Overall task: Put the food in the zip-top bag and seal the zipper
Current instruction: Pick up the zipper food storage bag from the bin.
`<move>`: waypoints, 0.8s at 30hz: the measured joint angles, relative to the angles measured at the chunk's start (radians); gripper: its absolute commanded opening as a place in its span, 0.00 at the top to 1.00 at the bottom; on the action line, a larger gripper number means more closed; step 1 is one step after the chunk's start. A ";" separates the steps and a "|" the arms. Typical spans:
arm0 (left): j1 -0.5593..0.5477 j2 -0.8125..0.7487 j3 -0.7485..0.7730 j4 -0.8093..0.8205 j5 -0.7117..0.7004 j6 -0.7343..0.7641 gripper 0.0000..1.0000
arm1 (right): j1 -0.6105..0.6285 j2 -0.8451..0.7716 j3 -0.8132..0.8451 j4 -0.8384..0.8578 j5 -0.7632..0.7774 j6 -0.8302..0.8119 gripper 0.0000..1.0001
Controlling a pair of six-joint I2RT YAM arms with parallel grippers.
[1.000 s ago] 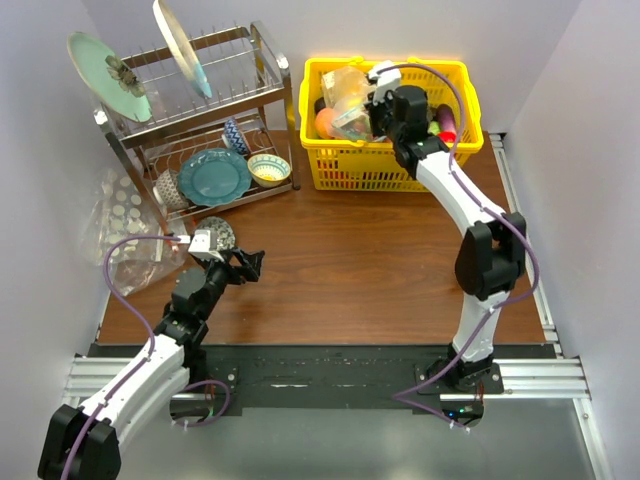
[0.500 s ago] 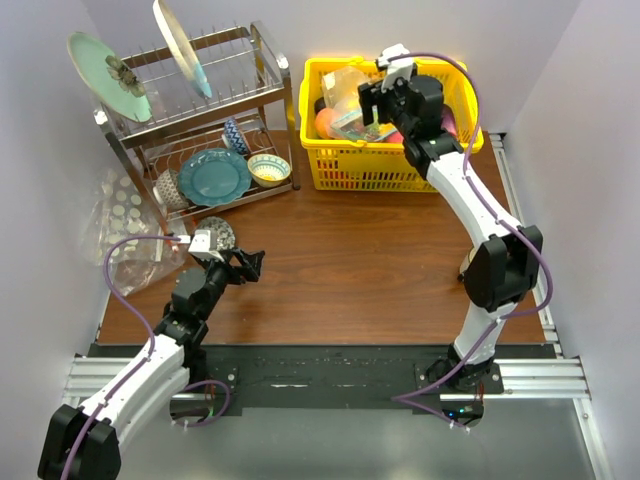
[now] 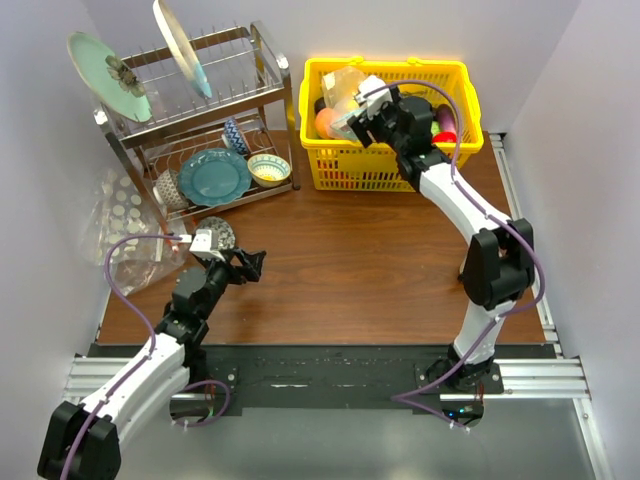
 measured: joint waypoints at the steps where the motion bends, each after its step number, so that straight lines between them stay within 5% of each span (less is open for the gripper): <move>1: 0.000 0.002 0.000 0.000 0.002 0.000 0.05 | 0.000 0.014 0.019 0.004 0.007 -0.007 0.18; 3: 0.000 0.004 0.000 0.000 0.005 0.000 0.05 | 0.000 0.059 0.074 0.011 0.031 -0.020 0.19; 6: 0.000 0.004 0.000 0.000 0.006 0.000 0.05 | 0.000 0.128 0.149 0.009 0.056 -0.034 0.39; 8: 0.000 0.004 0.000 0.000 0.006 0.000 0.05 | 0.000 0.173 0.200 -0.006 0.060 -0.043 0.76; 9: 0.000 0.004 0.000 0.000 0.006 0.000 0.05 | 0.000 0.193 0.228 -0.016 0.060 -0.045 0.84; 16: 0.000 0.008 0.000 0.001 0.006 0.000 0.05 | 0.004 0.218 0.278 -0.097 0.051 0.033 0.93; 18: 0.000 0.008 0.000 0.001 0.006 0.000 0.05 | 0.007 0.182 0.258 -0.114 0.045 0.071 1.00; 24: 0.000 0.013 0.000 0.002 0.009 0.000 0.05 | 0.016 -0.006 0.221 -0.196 0.039 0.229 1.00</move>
